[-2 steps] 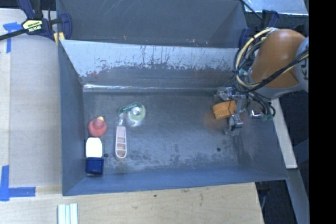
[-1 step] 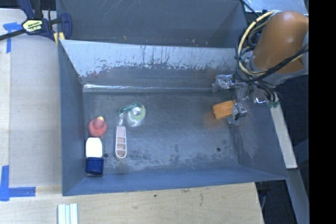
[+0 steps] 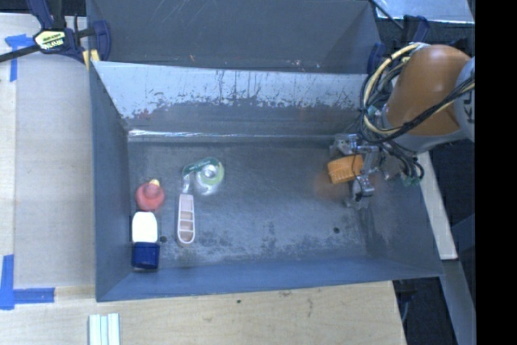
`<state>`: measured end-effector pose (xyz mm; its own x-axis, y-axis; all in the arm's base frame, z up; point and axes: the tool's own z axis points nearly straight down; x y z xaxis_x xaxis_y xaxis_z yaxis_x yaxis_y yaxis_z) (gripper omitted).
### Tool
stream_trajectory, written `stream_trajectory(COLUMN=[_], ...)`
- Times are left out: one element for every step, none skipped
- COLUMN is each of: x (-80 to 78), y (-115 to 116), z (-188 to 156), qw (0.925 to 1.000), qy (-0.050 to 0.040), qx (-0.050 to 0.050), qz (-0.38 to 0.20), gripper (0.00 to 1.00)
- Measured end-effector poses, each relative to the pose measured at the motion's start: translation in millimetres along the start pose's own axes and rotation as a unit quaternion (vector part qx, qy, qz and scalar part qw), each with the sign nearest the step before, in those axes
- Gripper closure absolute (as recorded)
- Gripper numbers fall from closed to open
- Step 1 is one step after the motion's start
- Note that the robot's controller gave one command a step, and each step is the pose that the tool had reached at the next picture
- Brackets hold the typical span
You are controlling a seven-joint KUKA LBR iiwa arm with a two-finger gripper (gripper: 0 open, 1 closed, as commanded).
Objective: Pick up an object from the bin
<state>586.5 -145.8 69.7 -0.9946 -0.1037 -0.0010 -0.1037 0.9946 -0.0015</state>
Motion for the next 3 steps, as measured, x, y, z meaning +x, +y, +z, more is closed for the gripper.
stream_trajectory(x=[-33.8,-1.0,-1.1], y=[-12.8,-0.9,-0.9], z=[-0.8,-1.2,-1.2], qw=[0.9932,1.0000,1.0000], qy=[-0.0070,-0.0020,-0.0020], qx=[0.000,0.000,0.001], qz=[-0.116,0.001,0.001], gripper=[0.00,1.00,1.00])
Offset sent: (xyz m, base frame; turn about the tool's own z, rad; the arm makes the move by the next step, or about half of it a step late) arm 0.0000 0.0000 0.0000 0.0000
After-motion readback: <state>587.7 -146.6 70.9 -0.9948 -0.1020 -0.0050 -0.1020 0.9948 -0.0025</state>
